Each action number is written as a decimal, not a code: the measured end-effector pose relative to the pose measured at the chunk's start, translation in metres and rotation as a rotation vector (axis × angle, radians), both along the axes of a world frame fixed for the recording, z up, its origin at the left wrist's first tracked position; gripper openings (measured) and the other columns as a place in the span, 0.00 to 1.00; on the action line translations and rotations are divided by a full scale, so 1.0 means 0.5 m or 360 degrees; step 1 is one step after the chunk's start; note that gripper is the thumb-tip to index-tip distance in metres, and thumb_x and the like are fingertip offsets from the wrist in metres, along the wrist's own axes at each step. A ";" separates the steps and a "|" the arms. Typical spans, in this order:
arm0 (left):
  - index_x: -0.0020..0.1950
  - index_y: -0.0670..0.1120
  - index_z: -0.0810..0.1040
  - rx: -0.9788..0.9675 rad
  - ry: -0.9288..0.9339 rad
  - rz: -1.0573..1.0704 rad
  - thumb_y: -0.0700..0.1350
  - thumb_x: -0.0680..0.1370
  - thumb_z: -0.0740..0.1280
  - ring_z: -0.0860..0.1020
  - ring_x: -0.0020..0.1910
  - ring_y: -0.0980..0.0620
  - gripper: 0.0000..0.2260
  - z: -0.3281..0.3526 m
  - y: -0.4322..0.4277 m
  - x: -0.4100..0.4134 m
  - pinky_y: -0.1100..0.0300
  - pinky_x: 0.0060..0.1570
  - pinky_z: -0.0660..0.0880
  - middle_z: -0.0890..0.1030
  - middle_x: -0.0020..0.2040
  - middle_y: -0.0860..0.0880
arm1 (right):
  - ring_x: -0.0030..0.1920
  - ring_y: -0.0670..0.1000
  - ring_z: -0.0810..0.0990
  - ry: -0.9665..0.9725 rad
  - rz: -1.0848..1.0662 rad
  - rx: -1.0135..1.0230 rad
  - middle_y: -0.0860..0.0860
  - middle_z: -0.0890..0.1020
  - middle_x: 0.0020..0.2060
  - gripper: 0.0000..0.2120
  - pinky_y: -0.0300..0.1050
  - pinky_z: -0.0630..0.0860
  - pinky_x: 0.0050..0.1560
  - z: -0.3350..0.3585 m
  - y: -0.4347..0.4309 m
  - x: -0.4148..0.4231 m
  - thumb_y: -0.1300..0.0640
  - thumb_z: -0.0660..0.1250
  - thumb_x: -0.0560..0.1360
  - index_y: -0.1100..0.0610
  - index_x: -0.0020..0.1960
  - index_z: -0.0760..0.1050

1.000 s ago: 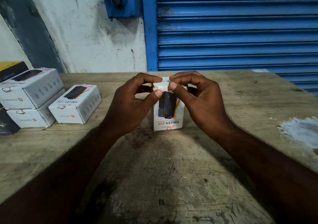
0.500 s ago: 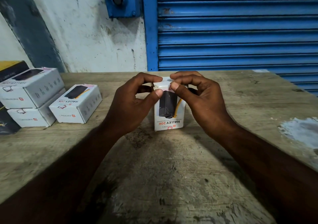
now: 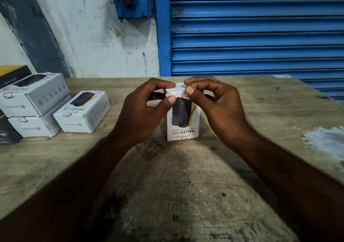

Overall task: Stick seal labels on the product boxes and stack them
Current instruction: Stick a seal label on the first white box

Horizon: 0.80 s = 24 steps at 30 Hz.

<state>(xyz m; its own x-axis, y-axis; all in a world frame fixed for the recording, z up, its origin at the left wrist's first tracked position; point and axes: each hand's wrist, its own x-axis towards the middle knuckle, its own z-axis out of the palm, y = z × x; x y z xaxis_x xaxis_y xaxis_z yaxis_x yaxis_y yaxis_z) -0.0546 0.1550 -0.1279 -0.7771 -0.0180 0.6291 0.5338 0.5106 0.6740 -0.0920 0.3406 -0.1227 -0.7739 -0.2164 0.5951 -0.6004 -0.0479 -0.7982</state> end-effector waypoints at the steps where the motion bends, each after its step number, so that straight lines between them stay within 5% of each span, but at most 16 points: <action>1: 0.61 0.49 0.78 -0.0003 0.0004 0.0001 0.45 0.80 0.69 0.81 0.55 0.57 0.10 0.000 0.001 0.000 0.58 0.54 0.81 0.81 0.59 0.56 | 0.57 0.46 0.82 0.0020 -0.0025 0.0025 0.48 0.85 0.52 0.05 0.52 0.78 0.62 -0.003 -0.001 -0.002 0.60 0.72 0.77 0.52 0.45 0.83; 12: 0.60 0.50 0.77 -0.0014 0.0023 -0.0002 0.45 0.80 0.69 0.81 0.55 0.60 0.09 0.003 0.005 0.003 0.66 0.51 0.79 0.81 0.58 0.58 | 0.58 0.47 0.82 0.0105 -0.0098 0.0074 0.46 0.85 0.51 0.04 0.56 0.79 0.60 -0.012 -0.005 -0.011 0.57 0.72 0.77 0.48 0.46 0.83; 24: 0.60 0.50 0.78 0.0012 0.0028 -0.0002 0.44 0.80 0.69 0.81 0.54 0.59 0.09 0.001 0.004 0.002 0.64 0.51 0.80 0.81 0.58 0.57 | 0.58 0.47 0.82 0.0145 -0.0105 0.0120 0.45 0.84 0.51 0.05 0.51 0.79 0.60 -0.011 -0.004 -0.011 0.58 0.72 0.77 0.47 0.46 0.82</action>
<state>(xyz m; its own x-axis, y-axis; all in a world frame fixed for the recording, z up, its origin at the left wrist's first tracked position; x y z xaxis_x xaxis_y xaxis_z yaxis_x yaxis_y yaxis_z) -0.0538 0.1571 -0.1272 -0.7660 -0.0216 0.6425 0.5464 0.5047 0.6684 -0.0974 0.3386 -0.1280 -0.7315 -0.2136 0.6475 -0.6704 0.0520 -0.7402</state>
